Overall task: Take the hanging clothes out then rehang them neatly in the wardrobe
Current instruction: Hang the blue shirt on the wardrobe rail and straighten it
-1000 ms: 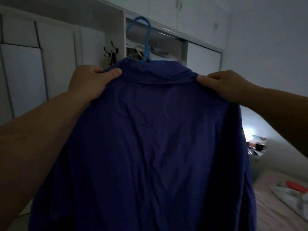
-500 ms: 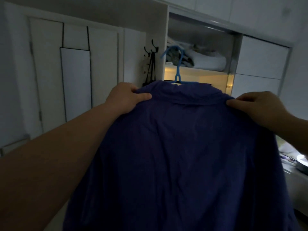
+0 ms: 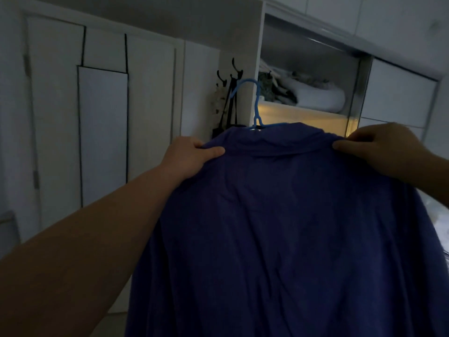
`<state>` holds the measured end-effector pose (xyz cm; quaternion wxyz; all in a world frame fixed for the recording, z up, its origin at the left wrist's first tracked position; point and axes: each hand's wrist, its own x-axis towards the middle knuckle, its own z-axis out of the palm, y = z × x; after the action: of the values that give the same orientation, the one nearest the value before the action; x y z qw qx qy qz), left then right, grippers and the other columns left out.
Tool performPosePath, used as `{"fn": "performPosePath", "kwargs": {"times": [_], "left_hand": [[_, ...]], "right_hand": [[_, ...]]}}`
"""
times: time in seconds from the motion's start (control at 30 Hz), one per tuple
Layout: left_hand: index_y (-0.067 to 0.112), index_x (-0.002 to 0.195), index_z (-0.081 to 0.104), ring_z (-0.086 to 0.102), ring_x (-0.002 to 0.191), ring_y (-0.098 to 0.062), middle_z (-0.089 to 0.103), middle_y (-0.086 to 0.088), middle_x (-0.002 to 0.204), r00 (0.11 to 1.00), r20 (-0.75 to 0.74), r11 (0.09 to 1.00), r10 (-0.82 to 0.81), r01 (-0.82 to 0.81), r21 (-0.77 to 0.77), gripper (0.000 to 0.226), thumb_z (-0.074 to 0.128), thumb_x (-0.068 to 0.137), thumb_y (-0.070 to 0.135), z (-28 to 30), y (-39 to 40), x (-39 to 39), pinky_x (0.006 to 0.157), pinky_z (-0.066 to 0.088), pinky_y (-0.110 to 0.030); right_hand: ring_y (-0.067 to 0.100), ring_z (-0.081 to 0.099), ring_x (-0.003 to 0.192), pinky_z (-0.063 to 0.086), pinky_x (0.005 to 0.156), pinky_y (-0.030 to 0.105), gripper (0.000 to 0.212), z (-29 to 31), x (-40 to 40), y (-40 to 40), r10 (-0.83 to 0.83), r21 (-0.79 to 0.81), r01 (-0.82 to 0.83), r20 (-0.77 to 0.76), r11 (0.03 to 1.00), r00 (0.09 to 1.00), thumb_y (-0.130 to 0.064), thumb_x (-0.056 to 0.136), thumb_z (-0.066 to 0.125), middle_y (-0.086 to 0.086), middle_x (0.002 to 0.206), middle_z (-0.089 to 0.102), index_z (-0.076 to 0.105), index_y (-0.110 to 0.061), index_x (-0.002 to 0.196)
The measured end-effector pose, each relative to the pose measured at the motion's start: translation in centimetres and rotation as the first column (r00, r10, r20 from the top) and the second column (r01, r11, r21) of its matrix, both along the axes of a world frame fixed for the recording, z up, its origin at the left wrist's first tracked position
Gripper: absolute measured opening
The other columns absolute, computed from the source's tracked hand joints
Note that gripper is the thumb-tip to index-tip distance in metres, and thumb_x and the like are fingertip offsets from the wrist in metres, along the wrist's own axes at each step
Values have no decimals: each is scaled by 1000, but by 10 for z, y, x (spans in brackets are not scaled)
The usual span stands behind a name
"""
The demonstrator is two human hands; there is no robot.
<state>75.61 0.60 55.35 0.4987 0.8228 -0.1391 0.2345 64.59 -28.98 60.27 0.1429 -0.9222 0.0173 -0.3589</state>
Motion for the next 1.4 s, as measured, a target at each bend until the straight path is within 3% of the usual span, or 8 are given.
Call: {"fn": "performPosePath", "kwargs": {"times": [0.4, 0.57, 0.67, 0.77, 0.9, 1.1, 1.23, 1.4], "left_hand": [[17, 78, 63, 48, 62, -3, 53, 10, 70, 992, 123, 983, 20, -43, 181, 33, 64, 79, 50, 15, 114, 162, 57, 38, -18], [15, 68, 63, 49, 59, -8, 56, 3, 65, 981, 188, 969, -41, -7, 247, 37, 65, 78, 50, 13, 107, 193, 54, 38, -24], [15, 71, 68, 55, 66, -12, 62, -1, 72, 975, 196, 964, -103, 49, 260, 35, 68, 76, 50, 13, 86, 209, 65, 45, -29], [28, 63, 60, 52, 63, -5, 56, 11, 66, 967, 189, 945, -172, 108, 308, 27, 68, 74, 50, 11, 55, 223, 58, 40, -25], [22, 78, 67, 54, 67, -4, 59, 11, 72, 957, 149, 924, -249, 189, 333, 31, 68, 73, 53, 10, 10, 246, 58, 42, -23], [25, 85, 63, 56, 76, -5, 61, 11, 81, 933, 153, 891, -327, 251, 378, 34, 73, 69, 52, 0, -68, 283, 66, 45, -24], [28, 71, 56, 56, 74, -12, 58, 8, 76, 939, 109, 930, -325, 297, 218, 26, 75, 70, 46, -20, -121, 324, 64, 43, -28], [18, 79, 64, 55, 70, -8, 61, 5, 79, 905, 13, 904, -426, 426, -28, 15, 65, 84, 32, -34, -212, 347, 60, 41, -20]], "right_hand": [[16, 49, 85, 34, 76, 29, 27, -2, 168, 108, 21, 36, -15, -174, 999, 985, -45, 87, 53, 0, 87, 55, 63, -19, 88], [12, 52, 74, 36, 79, 30, 21, -21, 191, 102, 80, 154, -29, -334, 988, 939, -37, 90, 51, -3, 81, 57, 58, -24, 76], [14, 60, 82, 44, 75, 31, 17, -37, 197, 91, 148, 258, -42, -409, 965, 900, -39, 89, 50, 0, 89, 64, 61, -26, 82], [9, 59, 80, 43, 65, 20, 31, -51, 203, 76, 109, 245, 7, -457, 969, 883, -45, 86, 48, 2, 93, 64, 63, -20, 97], [13, 60, 80, 46, 69, 27, 40, -67, 212, 42, 68, 320, 42, -323, 947, 944, -42, 88, 49, 8, 96, 67, 66, -10, 105], [19, 55, 73, 37, 60, 26, 30, -51, 224, -43, -106, 293, 123, -73, 948, 992, -36, 89, 54, 5, 78, 63, 66, -9, 86], [25, 54, 75, 36, 68, 32, 42, -37, 231, -121, -218, 249, 215, -17, 944, 976, -37, 87, 57, 24, 90, 65, 66, 4, 89], [16, 58, 73, 41, 63, 27, 30, -26, 243, -203, -235, 176, 266, -181, 948, 955, -43, 87, 55, 3, 79, 64, 66, -16, 78]]}}
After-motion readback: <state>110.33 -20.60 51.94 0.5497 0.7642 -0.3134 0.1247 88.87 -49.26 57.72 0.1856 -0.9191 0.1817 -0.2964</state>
